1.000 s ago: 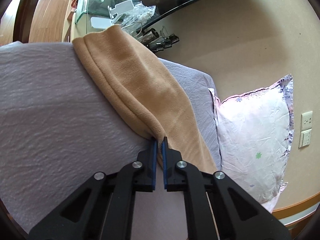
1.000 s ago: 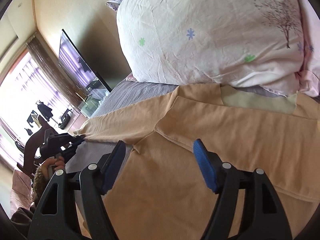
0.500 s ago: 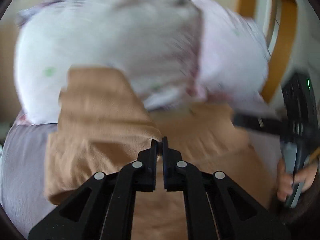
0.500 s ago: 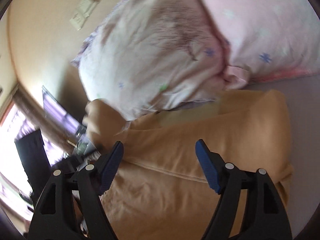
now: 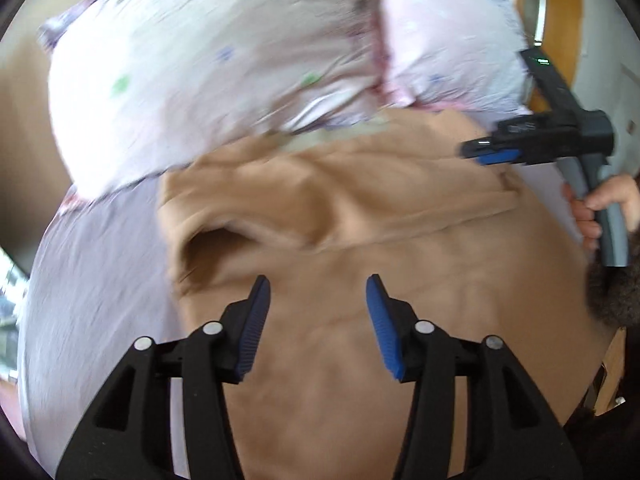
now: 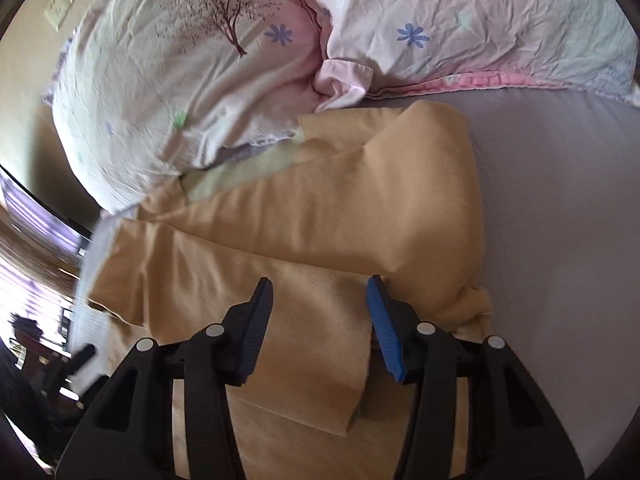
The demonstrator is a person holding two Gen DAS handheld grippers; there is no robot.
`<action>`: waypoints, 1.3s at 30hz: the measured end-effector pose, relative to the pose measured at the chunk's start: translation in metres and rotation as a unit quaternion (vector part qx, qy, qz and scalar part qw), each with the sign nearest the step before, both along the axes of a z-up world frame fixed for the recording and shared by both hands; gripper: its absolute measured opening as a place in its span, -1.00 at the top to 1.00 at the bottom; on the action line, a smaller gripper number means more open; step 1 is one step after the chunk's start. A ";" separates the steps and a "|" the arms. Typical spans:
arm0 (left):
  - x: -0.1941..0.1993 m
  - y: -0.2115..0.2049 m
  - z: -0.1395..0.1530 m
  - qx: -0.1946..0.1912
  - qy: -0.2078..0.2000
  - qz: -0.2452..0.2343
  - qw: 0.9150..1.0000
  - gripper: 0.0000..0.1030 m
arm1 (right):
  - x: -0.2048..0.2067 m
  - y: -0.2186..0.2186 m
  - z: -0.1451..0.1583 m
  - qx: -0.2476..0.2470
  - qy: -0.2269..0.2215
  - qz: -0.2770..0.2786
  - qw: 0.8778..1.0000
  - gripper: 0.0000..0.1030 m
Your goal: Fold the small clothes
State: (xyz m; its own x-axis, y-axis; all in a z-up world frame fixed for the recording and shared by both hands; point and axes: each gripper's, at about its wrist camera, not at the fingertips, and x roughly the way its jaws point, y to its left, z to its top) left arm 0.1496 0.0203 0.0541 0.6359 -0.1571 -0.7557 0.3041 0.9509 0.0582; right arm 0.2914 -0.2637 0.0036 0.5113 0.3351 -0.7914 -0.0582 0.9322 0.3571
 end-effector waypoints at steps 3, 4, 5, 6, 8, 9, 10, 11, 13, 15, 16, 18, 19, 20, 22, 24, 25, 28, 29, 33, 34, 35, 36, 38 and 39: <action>0.002 0.017 -0.011 -0.008 0.028 0.019 0.999 0.02 | -0.004 0.003 -0.001 -0.059 -0.022 -0.012 0.998 0.05; 0.003 0.020 -0.015 -0.011 0.035 0.023 0.999 0.02 | -0.004 0.005 -0.001 -0.066 -0.030 -0.011 0.997 0.06; 0.000 0.026 -0.019 -0.014 0.039 0.025 0.999 0.02 | -0.004 0.007 -0.003 -0.070 -0.027 -0.003 0.997 0.12; -0.001 0.029 -0.021 -0.016 0.043 0.027 0.999 0.02 | -0.002 0.010 -0.011 -0.069 -0.011 0.013 0.998 0.29; -0.001 0.031 -0.027 -0.023 0.053 0.027 0.998 0.00 | -0.007 0.018 -0.007 -0.077 -0.030 0.039 0.996 0.90; 0.001 0.031 -0.029 -0.026 0.058 0.026 0.998 -0.01 | -0.008 0.019 -0.004 -0.069 -0.034 0.044 0.996 0.90; 0.001 0.032 -0.031 -0.031 0.063 0.026 0.997 -0.04 | -0.009 0.017 0.004 -0.068 -0.051 0.040 0.996 0.90; 0.001 0.032 -0.032 -0.033 0.065 0.027 0.997 -0.08 | -0.009 0.013 0.014 -0.078 -0.074 0.028 0.994 0.90; 0.002 0.031 -0.034 -0.036 0.064 0.025 0.997 -0.12 | 0.000 0.002 0.031 -0.082 -0.097 0.000 0.992 0.90; 0.001 0.031 -0.035 -0.040 0.064 0.025 0.997 -0.16 | 0.015 -0.013 0.041 -0.095 -0.115 -0.041 0.988 0.90; 0.001 0.031 -0.035 -0.040 0.064 0.025 0.997 -0.19 | 0.026 -0.020 0.040 -0.106 -0.114 -0.058 0.986 0.90; 0.000 0.030 -0.035 -0.040 0.064 0.024 0.997 -0.23 | 0.054 -0.028 0.023 -0.131 -0.068 -0.064 0.987 0.88; 0.002 0.028 -0.035 -0.039 0.064 0.023 0.997 -0.24 | 0.064 -0.030 0.018 -0.130 -0.046 -0.069 0.988 0.86; 0.002 0.028 -0.035 -0.038 0.065 0.023 0.997 -0.24 | 0.066 -0.036 0.015 -0.114 -0.033 -0.081 0.990 0.76; 0.003 0.028 -0.035 -0.040 0.064 0.021 0.997 -0.26 | 0.055 -0.044 0.020 -0.055 -0.061 -0.086 0.993 0.45; 0.004 0.029 -0.034 -0.044 0.065 0.021 0.997 -0.28 | 0.041 -0.044 0.024 -0.029 -0.092 -0.063 0.993 0.08; 0.004 0.028 -0.034 -0.047 0.066 0.020 0.997 -0.30 | 0.040 -0.042 0.020 -0.027 -0.085 -0.052 0.995 0.07; 0.002 0.026 -0.034 -0.044 0.061 0.021 0.997 -0.32 | 0.058 -0.048 -0.021 -0.043 0.006 -0.047 0.998 0.09; 0.001 0.028 -0.033 -0.049 0.061 0.021 0.997 -0.27 | 0.053 -0.052 -0.016 -0.042 -0.015 -0.052 0.998 0.10; -0.040 0.057 -0.011 -0.134 0.042 -0.002 0.990 -0.28 | -0.006 -0.075 0.005 0.062 -0.043 -0.011 0.997 -0.12; -0.054 0.067 -0.008 -0.153 0.037 -0.009 0.988 -0.32 | -0.027 -0.080 0.007 0.086 -0.050 0.011 0.995 -0.40; -0.064 0.075 -0.006 -0.170 0.037 -0.014 0.985 -0.38 | -0.051 -0.084 0.009 0.106 -0.058 0.032 0.992 -0.57; -0.077 0.086 -0.006 -0.195 0.040 -0.020 0.980 -0.41 | -0.082 -0.089 0.009 0.121 -0.065 0.060 0.989 -0.59; -0.110 0.112 -0.011 -0.266 0.058 -0.040 0.961 -0.44 | -0.133 -0.090 0.008 0.126 -0.070 0.093 0.985 -0.59; -0.121 0.120 -0.013 -0.282 0.062 -0.044 0.957 -0.45 | -0.164 -0.091 0.005 0.127 -0.068 0.113 0.983 -0.59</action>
State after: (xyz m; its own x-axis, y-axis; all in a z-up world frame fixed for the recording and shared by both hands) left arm 0.0282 0.1406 0.0407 0.5130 -0.6097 -0.6043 0.3551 0.7916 -0.4973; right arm 0.1279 -0.3550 0.0081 0.4967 0.6307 -0.5963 -0.3174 0.7714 0.5516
